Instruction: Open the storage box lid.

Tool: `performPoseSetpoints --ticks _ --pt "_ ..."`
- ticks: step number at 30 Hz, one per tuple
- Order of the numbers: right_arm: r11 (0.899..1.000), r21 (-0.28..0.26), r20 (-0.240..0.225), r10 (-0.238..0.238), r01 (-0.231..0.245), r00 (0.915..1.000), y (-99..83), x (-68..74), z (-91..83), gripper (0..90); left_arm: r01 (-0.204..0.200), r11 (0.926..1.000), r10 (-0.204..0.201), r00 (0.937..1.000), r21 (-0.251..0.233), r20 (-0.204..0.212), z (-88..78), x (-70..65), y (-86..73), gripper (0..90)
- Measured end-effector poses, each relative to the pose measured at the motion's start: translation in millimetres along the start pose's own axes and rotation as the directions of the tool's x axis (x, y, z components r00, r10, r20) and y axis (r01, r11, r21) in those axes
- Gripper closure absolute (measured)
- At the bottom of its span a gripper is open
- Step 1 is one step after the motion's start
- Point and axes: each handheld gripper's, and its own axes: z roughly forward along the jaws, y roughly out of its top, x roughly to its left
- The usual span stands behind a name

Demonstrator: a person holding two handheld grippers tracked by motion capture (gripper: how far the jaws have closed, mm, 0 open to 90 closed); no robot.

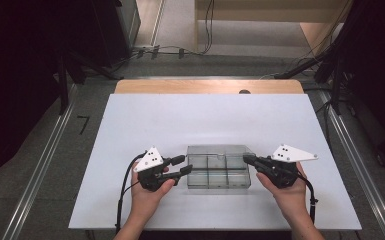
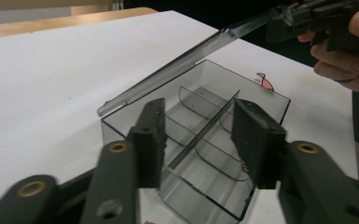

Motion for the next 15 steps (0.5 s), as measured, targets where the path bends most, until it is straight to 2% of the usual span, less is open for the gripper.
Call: performPoseSetpoints --ticks 7,8,11,15 --pt "1.000 -0.005 -0.008 0.007 -0.007 0.9999 3.4 -1.7 2.8 88.1 0.021 0.9997 -0.021 0.9989 -0.008 -0.041 7.1 11.6 5.5 20.7" --pt "1.000 0.000 -0.006 0.011 -0.011 0.9999 3.6 -1.4 3.6 88.1 0.024 0.9997 -0.025 0.9989 -0.009 -0.040 8.2 12.7 6.2 14.2" --pt "1.000 0.000 -0.007 0.004 -0.004 1.0000 4.0 -1.5 5.2 88.1 0.018 0.9998 -0.018 0.9994 0.013 -0.029 14.9 14.2 9.2 2.2" --pt "1.000 0.003 -0.005 0.008 -0.008 1.0000 5.3 -2.7 6.3 88.1 0.003 0.9997 -0.002 0.9992 0.025 -0.039 24.4 14.7 14.0 0.4"
